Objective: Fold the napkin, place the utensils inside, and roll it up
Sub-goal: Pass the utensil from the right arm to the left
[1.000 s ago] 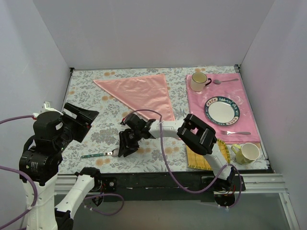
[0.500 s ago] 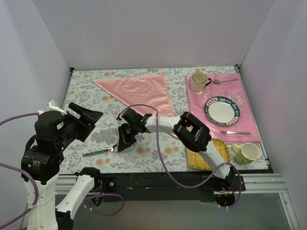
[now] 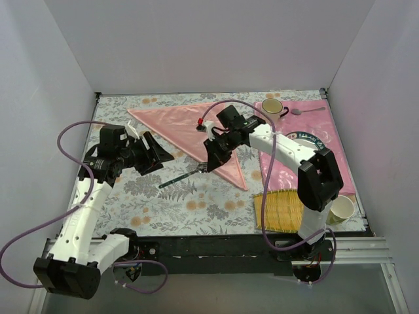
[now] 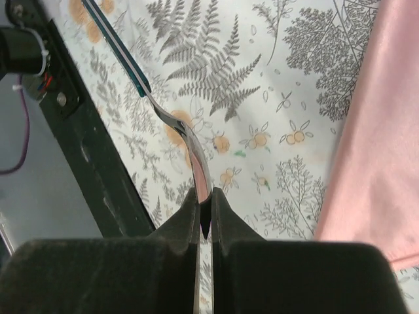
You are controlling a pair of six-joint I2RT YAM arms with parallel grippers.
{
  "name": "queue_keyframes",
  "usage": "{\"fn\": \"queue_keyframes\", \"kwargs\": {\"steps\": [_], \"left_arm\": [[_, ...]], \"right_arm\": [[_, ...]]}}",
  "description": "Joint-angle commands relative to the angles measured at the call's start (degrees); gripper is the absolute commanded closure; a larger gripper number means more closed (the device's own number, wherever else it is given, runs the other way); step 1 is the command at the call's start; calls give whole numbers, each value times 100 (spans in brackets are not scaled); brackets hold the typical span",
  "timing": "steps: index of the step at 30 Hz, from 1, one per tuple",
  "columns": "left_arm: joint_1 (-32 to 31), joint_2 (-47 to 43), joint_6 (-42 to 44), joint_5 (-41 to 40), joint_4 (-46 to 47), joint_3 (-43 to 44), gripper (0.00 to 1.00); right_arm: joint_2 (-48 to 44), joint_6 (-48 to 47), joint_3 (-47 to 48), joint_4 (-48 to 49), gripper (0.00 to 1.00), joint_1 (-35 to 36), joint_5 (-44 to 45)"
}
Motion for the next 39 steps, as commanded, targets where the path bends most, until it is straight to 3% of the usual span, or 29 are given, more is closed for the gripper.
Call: {"fn": "queue_keyframes", "kwargs": {"steps": [1, 5, 10, 15, 22, 31, 39], "left_arm": [[-237, 328, 883, 1103, 1130, -52, 43], [-888, 925, 1446, 1086, 1218, 176, 44], [-1511, 1646, 1709, 1701, 1394, 97, 44], [-1899, 1832, 1894, 1861, 1403, -17, 44], [-1918, 1797, 2096, 1421, 1491, -307, 57], [-1935, 2016, 2686, 1377, 1007, -263, 59], [-2032, 2095, 2492, 1132, 1315, -149, 79]], "right_arm": [[-567, -1089, -401, -398, 99, -27, -1103], [-814, -1116, -683, -327, 99, -27, -1325], [-955, -1107, -824, -249, 99, -27, -1554], [-928, -1072, -824, -213, 99, -27, -1756], [-972, -1037, -929, -134, 99, -27, -2028], [-1051, -940, -1114, -46, 99, -36, -2248], [-1007, -879, -1114, -64, 99, -36, -2354]]}}
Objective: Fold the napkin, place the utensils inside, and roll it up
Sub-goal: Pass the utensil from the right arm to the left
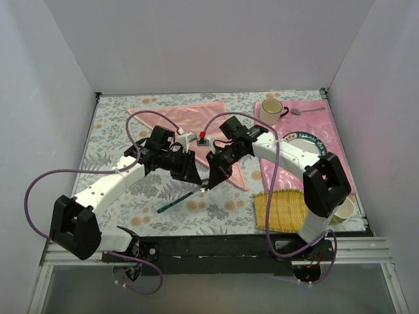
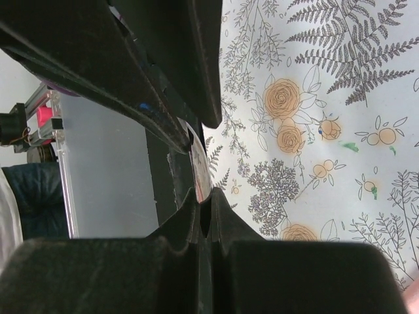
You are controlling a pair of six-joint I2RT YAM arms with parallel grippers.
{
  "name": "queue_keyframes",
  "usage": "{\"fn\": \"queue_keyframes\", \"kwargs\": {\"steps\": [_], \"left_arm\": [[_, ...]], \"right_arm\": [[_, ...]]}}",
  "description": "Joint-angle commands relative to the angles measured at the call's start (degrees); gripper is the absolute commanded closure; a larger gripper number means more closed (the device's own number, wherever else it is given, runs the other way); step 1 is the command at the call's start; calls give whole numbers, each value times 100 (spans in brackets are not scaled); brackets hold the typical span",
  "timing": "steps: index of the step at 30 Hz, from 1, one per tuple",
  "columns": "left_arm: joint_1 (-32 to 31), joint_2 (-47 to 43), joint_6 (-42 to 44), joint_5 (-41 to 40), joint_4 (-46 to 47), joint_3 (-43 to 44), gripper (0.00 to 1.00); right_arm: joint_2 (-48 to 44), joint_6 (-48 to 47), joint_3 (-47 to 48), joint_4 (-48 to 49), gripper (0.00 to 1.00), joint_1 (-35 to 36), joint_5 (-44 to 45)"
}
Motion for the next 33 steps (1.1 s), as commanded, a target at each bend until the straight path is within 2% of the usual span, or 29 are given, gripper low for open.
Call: {"fn": "queue_keyframes", "kwargs": {"steps": [1, 9, 16, 17, 21, 22, 24, 25, 28, 30, 33], "left_arm": [[-95, 47, 27, -259, 159, 231, 79], [-218, 206, 97, -294, 124, 319, 80], [-324, 224, -17, -610, 132, 416, 94], [-324, 215, -61, -742, 106, 416, 100], [-324, 144, -307, -954, 79, 320, 100], [-333, 109, -464, -963, 123, 224, 100], [-324, -40, -702, -1094, 308, 74, 100], [-333, -84, -772, -1147, 326, -22, 100], [-315, -277, -1106, -1401, 440, -155, 100], [-324, -461, -1422, -1629, 615, -304, 100], [-306, -637, -2002, -1910, 826, -419, 100]], "right_arm": [[-229, 57, -25, 124, 99, -14, -450], [-212, 118, -8, 141, 99, -6, -661], [-247, 329, -52, 291, 99, -14, -942], [-229, 382, -69, 291, 99, -6, -934], [-150, 706, -16, 185, 99, -14, -951], [-141, 838, 18, 194, 97, -6, -777], [-45, 962, 132, -112, 86, -58, -216], [-19, 1023, 229, -191, 78, -111, -82], [-106, 1566, 212, -280, 62, -269, 577], [-246, 1857, 186, -368, 56, -514, 1093], [-562, 2288, 80, -403, 54, -919, 1525]]}}
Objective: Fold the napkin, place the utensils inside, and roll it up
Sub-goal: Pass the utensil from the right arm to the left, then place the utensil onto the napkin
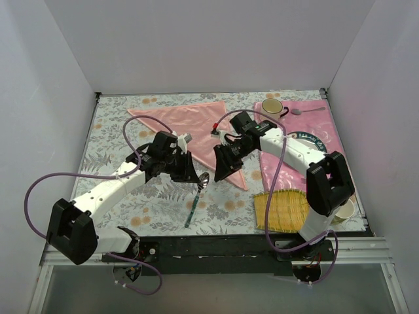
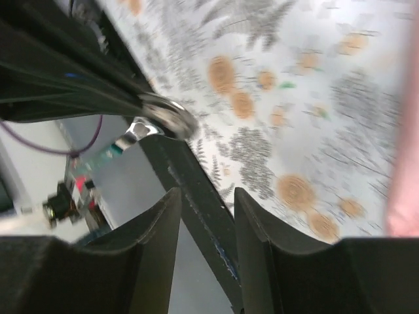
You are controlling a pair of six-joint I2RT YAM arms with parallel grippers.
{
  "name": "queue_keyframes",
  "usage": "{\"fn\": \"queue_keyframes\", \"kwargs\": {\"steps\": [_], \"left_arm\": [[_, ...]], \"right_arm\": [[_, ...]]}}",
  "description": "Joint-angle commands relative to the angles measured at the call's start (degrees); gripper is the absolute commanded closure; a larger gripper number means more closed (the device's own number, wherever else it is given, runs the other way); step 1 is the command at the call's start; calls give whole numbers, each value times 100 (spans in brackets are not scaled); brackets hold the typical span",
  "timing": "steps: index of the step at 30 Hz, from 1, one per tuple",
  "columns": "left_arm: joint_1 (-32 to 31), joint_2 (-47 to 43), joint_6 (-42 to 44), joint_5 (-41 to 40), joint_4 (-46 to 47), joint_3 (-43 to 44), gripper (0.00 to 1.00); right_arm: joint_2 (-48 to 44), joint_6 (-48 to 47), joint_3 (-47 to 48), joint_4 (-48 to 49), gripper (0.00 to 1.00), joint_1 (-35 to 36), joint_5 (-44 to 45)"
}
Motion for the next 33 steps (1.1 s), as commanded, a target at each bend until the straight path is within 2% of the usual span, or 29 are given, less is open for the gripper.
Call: {"fn": "queue_keyframes", "kwargs": {"steps": [1, 4, 7, 13, 18, 23, 26, 33], "left_arm": [[43, -505, -991, -866, 477, -126, 100], [61, -653, -2114, -1717, 608, -187, 100], [87, -759, -2836, -2045, 1248, -372, 100], [298, -347, -3075, -2318, 1567, -170, 100], [693, -338, -3496, -2521, 1963, -346, 100], [1342, -14, -3752, -2214, 2481, -478, 100], [1668, 505, -3498, -1941, 2315, -197, 100], [2372, 1384, -3207, -1256, 2648, 111, 100]], "right_arm": [[-663, 883, 78, -224, 53, -700, 952], [-1067, 1148, 51, -329, 53, -982, 1514], [-1463, 1078, -10, -259, 53, -1080, 1744], [-1771, 718, -282, -637, 53, -1106, 1788], [-2061, 621, -572, -760, 53, -1115, 1876], [-2123, 551, -573, -857, 53, -1115, 1946], [-2062, 542, -459, -910, 53, -1106, 1999], [-1983, 515, -379, -945, 53, -1115, 1912]]}}
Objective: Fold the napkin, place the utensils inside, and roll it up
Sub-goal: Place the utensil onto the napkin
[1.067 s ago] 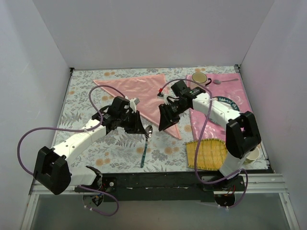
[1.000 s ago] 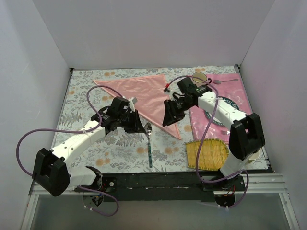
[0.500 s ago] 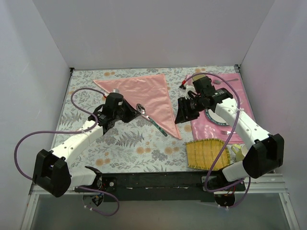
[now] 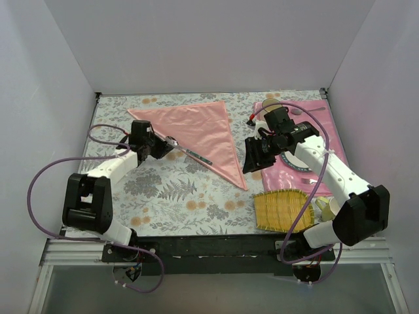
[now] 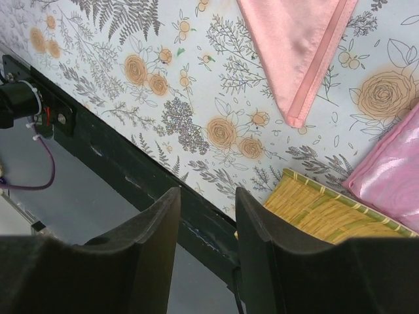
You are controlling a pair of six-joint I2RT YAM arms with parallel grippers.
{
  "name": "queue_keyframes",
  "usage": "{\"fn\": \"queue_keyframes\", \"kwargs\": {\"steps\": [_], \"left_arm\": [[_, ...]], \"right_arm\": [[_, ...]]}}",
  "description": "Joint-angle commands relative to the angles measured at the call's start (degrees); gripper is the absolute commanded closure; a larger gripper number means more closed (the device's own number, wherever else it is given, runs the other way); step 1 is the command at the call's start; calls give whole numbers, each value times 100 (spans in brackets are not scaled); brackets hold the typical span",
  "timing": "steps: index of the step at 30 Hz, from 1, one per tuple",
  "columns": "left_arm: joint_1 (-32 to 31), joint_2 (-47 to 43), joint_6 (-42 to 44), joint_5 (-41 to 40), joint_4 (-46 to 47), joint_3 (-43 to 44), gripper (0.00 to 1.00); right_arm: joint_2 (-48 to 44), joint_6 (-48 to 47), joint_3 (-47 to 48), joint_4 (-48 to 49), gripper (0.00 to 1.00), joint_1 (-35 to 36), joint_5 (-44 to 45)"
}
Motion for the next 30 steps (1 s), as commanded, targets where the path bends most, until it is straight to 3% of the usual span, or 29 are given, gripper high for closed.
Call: {"fn": "queue_keyframes", "kwargs": {"steps": [1, 14, 30], "left_arm": [[355, 302, 257, 652, 480, 493, 100], [900, 2166, 1506, 1356, -442, 2383, 100], [962, 2685, 1497, 1304, -477, 2621, 100]], "right_arm": [[-48, -66, 174, -40, 53, -5, -100], [145, -110, 86, -84, 53, -268, 32], [365, -127, 112, -49, 52, -532, -47]]}}
